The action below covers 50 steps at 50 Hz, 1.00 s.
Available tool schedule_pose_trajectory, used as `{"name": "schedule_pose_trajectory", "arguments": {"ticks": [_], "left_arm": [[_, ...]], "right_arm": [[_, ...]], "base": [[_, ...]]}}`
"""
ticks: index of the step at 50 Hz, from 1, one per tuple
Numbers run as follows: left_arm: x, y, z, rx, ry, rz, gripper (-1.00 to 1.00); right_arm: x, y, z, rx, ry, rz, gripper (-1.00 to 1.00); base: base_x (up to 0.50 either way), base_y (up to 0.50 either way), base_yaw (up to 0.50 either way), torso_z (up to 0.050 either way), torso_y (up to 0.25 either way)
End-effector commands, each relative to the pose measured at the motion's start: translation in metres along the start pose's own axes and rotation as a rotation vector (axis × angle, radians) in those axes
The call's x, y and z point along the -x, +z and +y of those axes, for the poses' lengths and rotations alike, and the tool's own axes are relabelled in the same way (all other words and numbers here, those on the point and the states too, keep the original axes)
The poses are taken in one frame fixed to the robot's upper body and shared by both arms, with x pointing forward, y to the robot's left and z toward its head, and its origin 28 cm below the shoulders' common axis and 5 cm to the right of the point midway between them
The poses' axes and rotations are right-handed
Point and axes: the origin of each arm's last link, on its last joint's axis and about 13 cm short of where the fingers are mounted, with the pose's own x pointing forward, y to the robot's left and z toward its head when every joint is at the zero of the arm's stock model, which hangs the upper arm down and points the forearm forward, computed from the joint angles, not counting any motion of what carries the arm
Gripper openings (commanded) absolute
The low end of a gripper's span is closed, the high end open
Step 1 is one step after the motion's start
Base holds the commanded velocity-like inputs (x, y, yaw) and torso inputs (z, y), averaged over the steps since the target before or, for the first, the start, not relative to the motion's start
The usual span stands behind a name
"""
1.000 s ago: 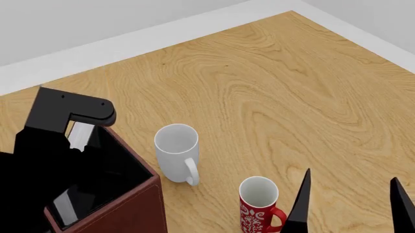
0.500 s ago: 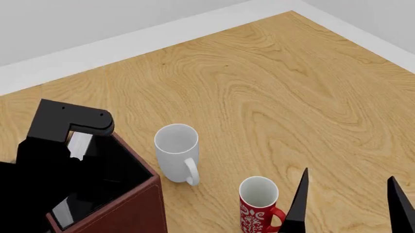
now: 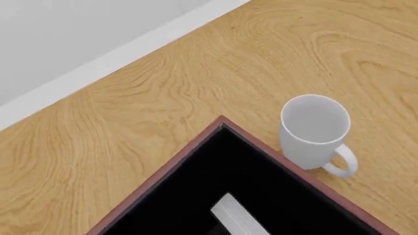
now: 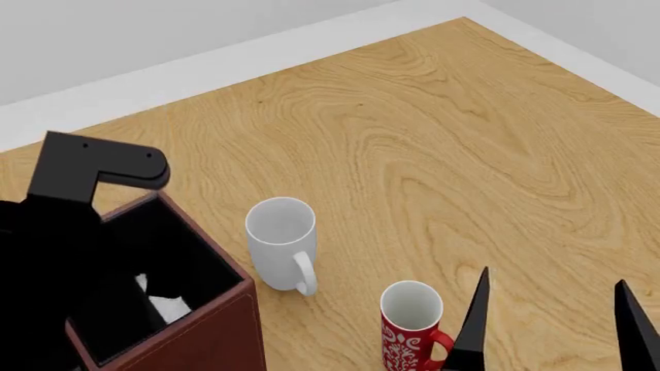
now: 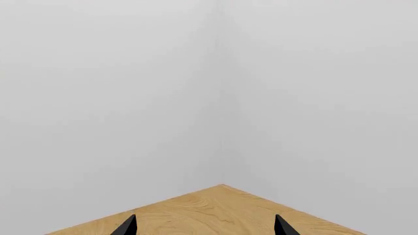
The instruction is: Pick up the book and place it in the right compartment of the caddy.
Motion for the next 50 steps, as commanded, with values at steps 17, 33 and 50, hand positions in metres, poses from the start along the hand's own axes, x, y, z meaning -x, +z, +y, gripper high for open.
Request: {"name": "schedule_pose_trajectory", "arguments": {"ticks": [17,33,50], "left_arm": [[0.015,0.015,0.004,0.011,0.010,-0.067,1.00],[0.028,0.022,0.005,0.001,0.015,-0.118,1.00],[0.052,0.032,0.000,-0.004,-0.023,-0.219,1.00]], "right_arm": [[0.001,0.001,-0.001,-0.002,-0.002,-0.004,1.00],[0.002,0.002,-0.001,-0.004,-0.003,-0.006,1.00],[0.001,0.002,-0.001,-0.002,0.000,-0.008,1.00]], "base": [[0.00,0.00,0.00,0.000,0.000],[0.00,0.00,0.00,0.000,0.000],[0.00,0.00,0.00,0.000,0.000]]}}
